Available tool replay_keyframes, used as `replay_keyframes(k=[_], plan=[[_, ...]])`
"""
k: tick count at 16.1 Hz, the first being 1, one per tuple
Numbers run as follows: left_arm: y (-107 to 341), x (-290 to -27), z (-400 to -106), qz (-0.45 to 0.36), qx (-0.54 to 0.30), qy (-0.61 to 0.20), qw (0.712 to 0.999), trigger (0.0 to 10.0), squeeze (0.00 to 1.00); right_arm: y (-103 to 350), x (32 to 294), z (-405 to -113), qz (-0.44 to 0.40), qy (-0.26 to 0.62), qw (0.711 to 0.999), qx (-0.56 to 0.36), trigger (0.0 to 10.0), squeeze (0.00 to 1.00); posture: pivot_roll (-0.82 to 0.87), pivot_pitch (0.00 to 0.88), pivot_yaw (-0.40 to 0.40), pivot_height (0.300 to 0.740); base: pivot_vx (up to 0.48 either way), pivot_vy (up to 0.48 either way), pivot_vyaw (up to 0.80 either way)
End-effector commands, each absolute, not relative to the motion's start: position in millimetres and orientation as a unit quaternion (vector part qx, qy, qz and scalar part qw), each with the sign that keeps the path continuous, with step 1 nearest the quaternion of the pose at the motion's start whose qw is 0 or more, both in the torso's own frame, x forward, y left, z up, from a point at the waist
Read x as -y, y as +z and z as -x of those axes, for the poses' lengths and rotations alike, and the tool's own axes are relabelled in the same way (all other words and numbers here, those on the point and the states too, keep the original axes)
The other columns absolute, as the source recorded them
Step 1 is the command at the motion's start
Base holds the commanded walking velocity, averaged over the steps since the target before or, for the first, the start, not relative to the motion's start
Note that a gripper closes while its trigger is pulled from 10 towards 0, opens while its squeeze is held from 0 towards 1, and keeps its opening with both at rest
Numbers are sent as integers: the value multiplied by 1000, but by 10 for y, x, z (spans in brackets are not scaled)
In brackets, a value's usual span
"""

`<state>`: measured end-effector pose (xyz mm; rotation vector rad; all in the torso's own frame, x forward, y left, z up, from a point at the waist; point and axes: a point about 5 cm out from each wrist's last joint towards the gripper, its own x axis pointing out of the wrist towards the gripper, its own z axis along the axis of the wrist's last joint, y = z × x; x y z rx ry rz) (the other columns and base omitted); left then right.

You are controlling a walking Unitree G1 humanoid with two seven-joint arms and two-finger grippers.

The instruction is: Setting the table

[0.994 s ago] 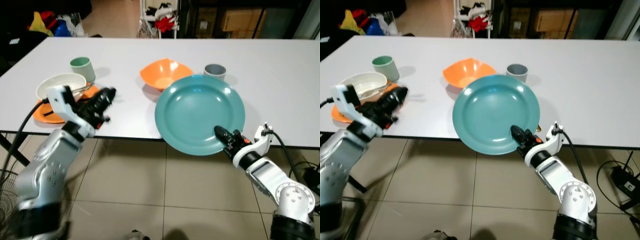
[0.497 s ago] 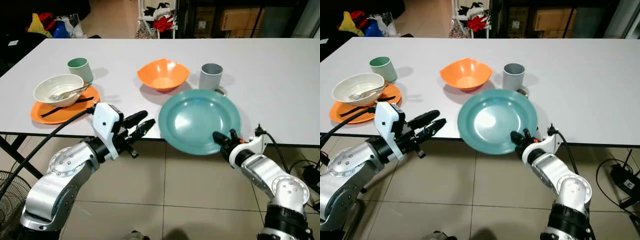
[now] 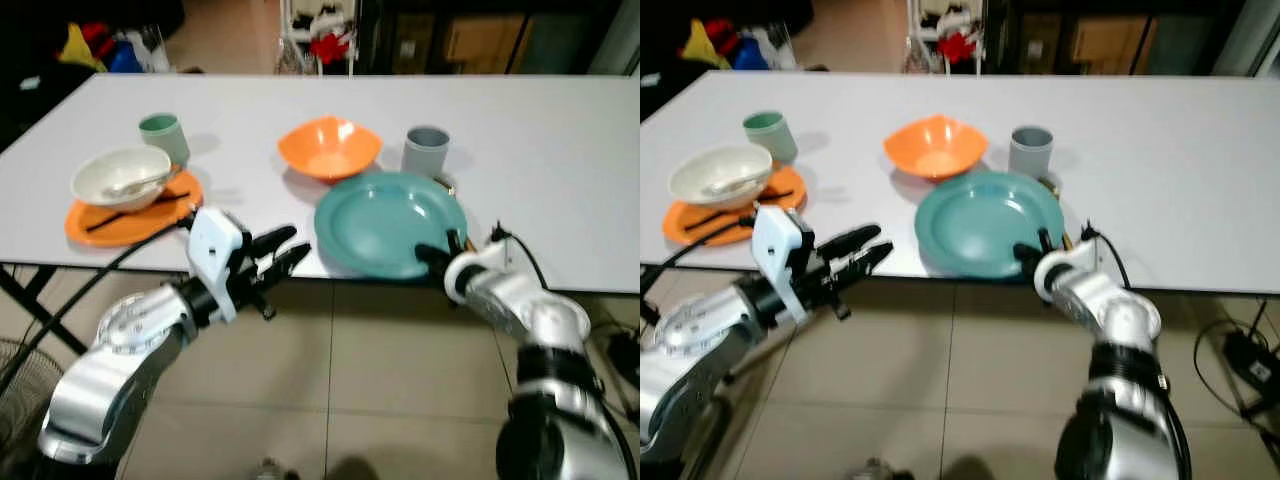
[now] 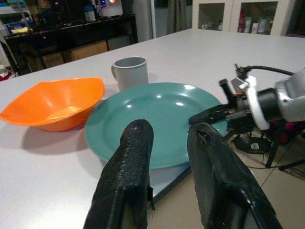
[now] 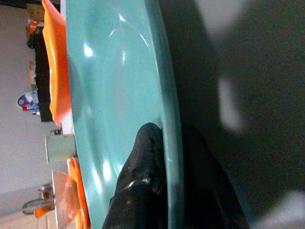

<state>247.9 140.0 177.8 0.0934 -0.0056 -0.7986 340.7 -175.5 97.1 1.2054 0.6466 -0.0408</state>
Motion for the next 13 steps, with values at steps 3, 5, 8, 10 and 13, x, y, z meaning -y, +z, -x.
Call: replay_keyframes(k=[3, 5, 8, 10, 13], plan=[[1827, -1393, -2472, -62, 6, -392, 918, 10000, 0, 1059, 1705, -3615, -538, -26, 793, -286, 10000, 0, 130, 0, 56, 740, 0, 0, 0], [1826, -1384, -2465, -63, 4, -394, 917, 10000, 0, 1066, 1609, -3694, -523, -19, 799, -296, 10000, 0, 149, 0, 50, 740, 0, 0, 0], [1832, -1328, -2492, -64, 6, -399, 915, 10000, 0, 986, 1517, -3709, -510, -21, 804, -306, 10000, 0, 160, 0, 44, 740, 0, 0, 0], [1843, -1313, -2501, -62, 8, -399, 915, 10000, 0, 965, 1448, -3714, -503, -16, 808, -307, 10000, 0, 164, 0, 42, 740, 0, 0, 0], [1863, -1306, -2538, -55, 13, -393, 918, 10000, 0, 944, 1458, -3737, -510, -35, 812, -282, 10000, 663, 168, 0, 42, 740, 0, 0, 0]])
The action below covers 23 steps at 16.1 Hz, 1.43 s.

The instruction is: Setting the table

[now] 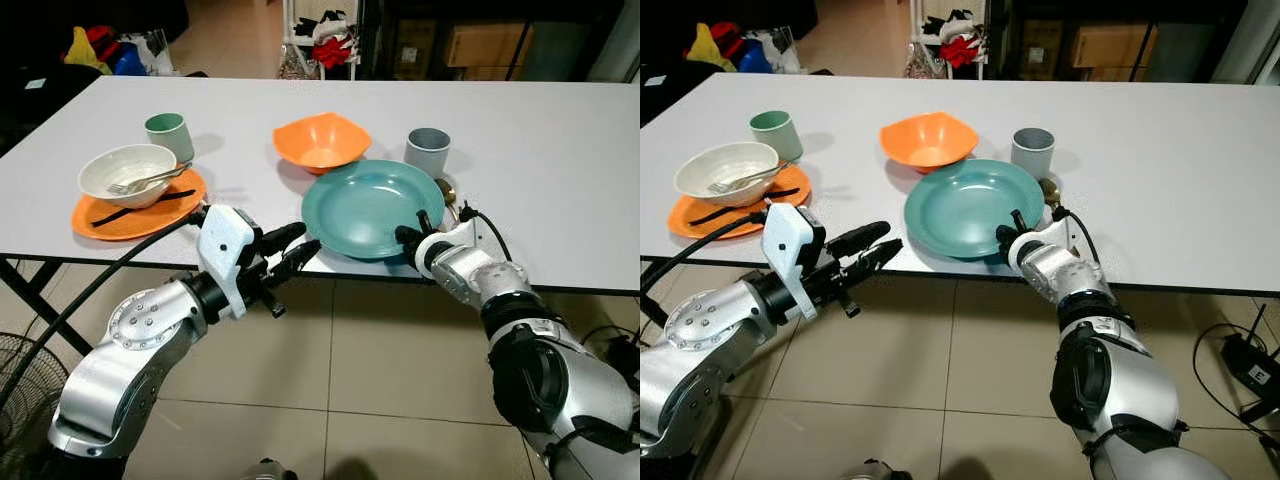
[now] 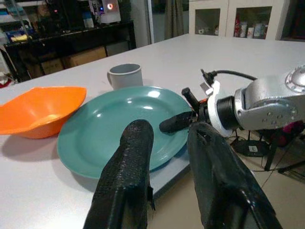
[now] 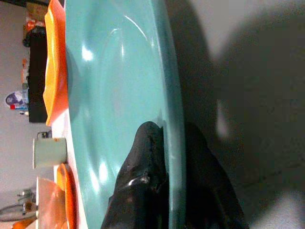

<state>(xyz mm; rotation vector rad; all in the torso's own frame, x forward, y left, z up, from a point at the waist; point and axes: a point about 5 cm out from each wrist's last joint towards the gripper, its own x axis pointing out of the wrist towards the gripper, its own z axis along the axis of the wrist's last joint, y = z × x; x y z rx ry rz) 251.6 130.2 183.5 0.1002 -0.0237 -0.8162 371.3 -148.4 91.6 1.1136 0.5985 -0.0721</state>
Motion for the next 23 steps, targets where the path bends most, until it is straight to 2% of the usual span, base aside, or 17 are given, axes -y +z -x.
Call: replay_keyframes(k=[1, 4, 8, 10, 15, 19, 23], plan=[[1870, -1303, -2551, -55, 14, -392, 918, 10000, 0, 940, 1451, -3736, -510, -32, 812, -281, 10000, 1000, 170, 0, 47, 740, 0, 0, 0], [1895, -1315, -2588, -56, 19, -388, 920, 10000, 0, 951, 1509, -3748, -501, -38, 820, -273, 10000, 1000, 169, 0, 52, 740, 0, 0, 0], [1920, -1332, -2608, -54, 24, -380, 923, 10000, 0, 1051, 1713, -3775, -464, -40, 840, -280, 10000, 1000, 160, 0, 53, 740, 0, 0, 0], [1916, -1327, -2607, -50, 25, -378, 924, 10000, 0, 1087, 1848, -3761, -457, -53, 838, -293, 10000, 1000, 153, 0, 53, 740, 0, 0, 0], [1895, -1312, -2598, -45, 24, -377, 925, 10000, 0, 1220, 1890, -3691, -470, 13, 828, -305, 10000, 1000, 140, 0, 58, 740, 0, 0, 0], [1871, -1310, -2579, -38, 23, -373, 927, 10000, 0, 1310, 2004, -3385, -446, 37, 835, -319, 10000, 1000, 137, 0, 61, 740, 0, 0, 0], [1840, -1313, -2584, -33, 17, -361, 932, 10000, 0, 1500, 2093, -2888, -392, 66, 869, -296, 10000, 1000, 135, 0, 54, 740, 0, 0, 0]])
